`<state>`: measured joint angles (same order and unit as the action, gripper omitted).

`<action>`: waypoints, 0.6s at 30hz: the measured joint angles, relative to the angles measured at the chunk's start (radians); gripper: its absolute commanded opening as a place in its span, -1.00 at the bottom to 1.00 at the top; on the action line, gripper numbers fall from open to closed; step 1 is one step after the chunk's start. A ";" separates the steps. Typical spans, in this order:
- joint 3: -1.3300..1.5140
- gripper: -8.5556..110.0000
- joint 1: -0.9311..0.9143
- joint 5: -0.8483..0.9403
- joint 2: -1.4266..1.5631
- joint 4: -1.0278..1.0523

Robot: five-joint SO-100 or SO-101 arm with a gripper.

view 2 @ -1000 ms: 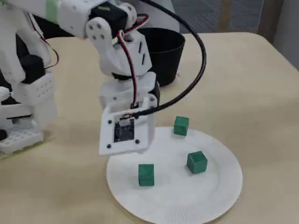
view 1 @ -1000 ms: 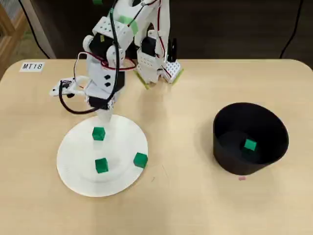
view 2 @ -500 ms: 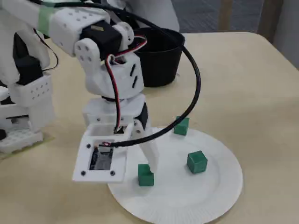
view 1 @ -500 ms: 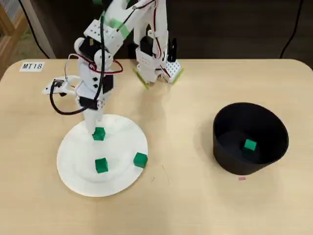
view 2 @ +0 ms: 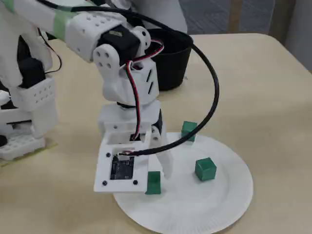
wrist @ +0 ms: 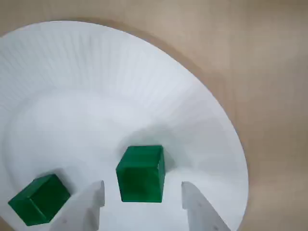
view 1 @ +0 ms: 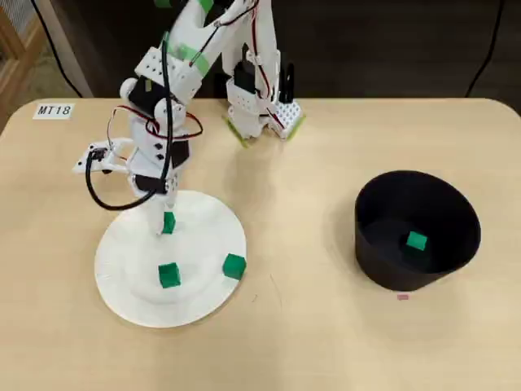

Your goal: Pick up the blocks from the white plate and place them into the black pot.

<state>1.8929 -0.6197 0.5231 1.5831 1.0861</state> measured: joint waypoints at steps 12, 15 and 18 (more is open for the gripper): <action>-0.031 -0.68 0.012 -0.015 -0.046 0.000; -0.034 -0.83 0.009 -0.037 -0.063 -0.002; -0.049 -0.90 0.011 -0.052 -0.078 -0.002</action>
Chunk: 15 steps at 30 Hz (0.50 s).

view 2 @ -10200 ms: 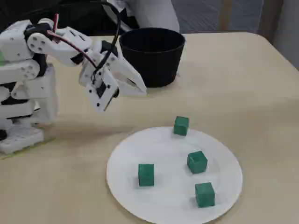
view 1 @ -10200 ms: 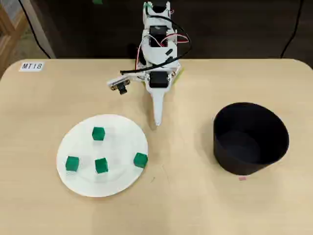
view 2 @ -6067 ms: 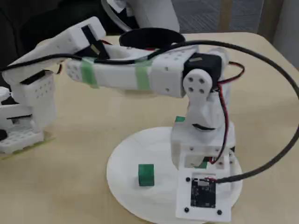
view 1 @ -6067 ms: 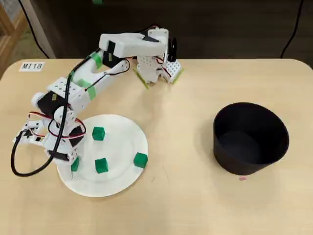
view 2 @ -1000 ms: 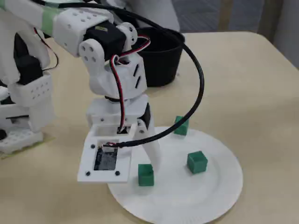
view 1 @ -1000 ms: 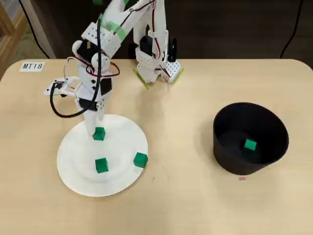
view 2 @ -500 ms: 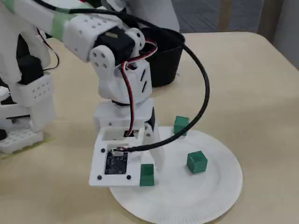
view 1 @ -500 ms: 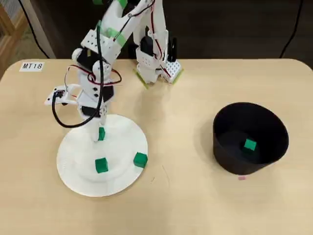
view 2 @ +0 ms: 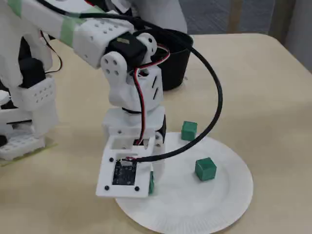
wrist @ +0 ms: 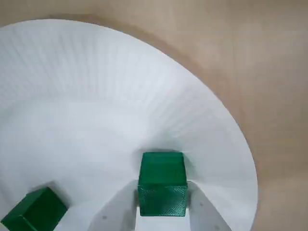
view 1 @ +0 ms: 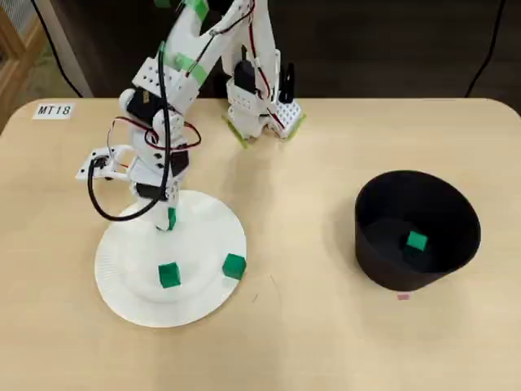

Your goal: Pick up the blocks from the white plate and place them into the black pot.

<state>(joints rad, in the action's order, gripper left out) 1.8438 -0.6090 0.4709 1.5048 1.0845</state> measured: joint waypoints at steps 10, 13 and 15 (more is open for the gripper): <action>-0.017 -0.90 0.021 -0.021 0.051 -0.021; -0.017 -0.90 0.060 -0.087 0.170 -0.057; -0.017 -0.90 0.109 -0.155 0.249 -0.083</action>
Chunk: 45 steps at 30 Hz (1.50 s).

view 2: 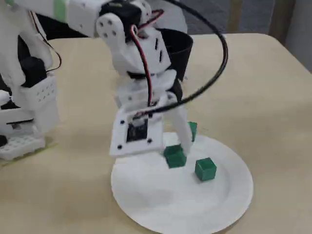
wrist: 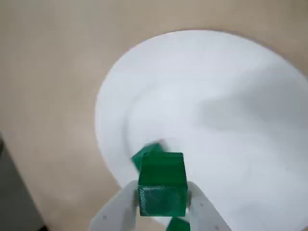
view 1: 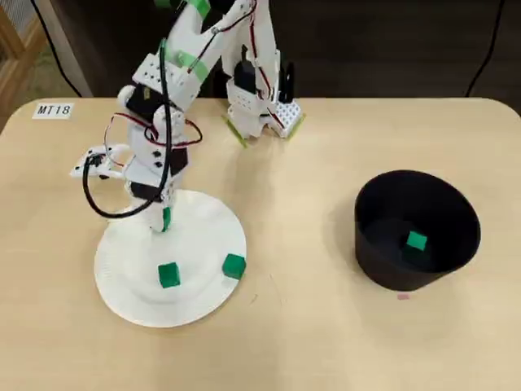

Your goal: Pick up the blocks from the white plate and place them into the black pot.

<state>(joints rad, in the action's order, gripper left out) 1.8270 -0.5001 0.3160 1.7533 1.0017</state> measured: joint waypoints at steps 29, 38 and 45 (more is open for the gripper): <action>-0.014 -0.90 1.186 -0.308 0.321 -0.066; 0.051 -0.90 1.167 -0.279 0.219 -0.218; 0.051 -0.90 1.134 -0.270 0.193 -0.244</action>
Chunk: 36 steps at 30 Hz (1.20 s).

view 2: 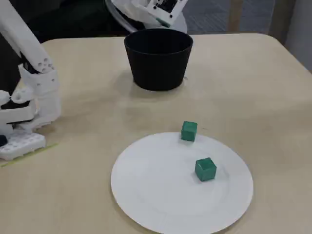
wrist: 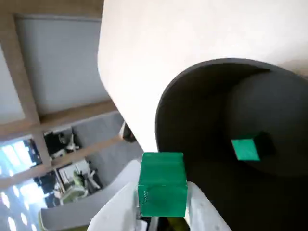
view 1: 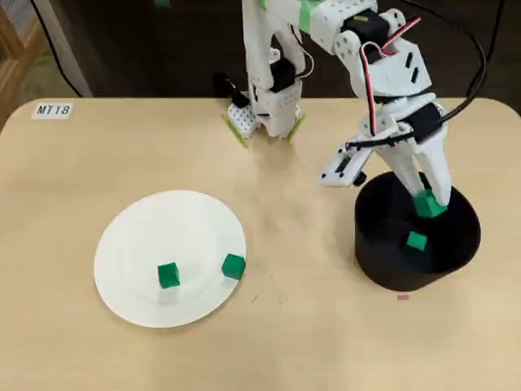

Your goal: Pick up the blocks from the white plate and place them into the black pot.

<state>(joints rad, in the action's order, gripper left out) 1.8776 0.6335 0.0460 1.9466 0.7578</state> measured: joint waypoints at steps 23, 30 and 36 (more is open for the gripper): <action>0.002 -0.90 -0.103 0.081 0.037 0.121; -0.060 -0.90 -0.584 0.233 0.184 0.391; -0.186 -0.90 -0.977 0.436 -0.008 0.557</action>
<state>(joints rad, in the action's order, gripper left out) 1.6920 -0.3436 0.4817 1.9390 1.3146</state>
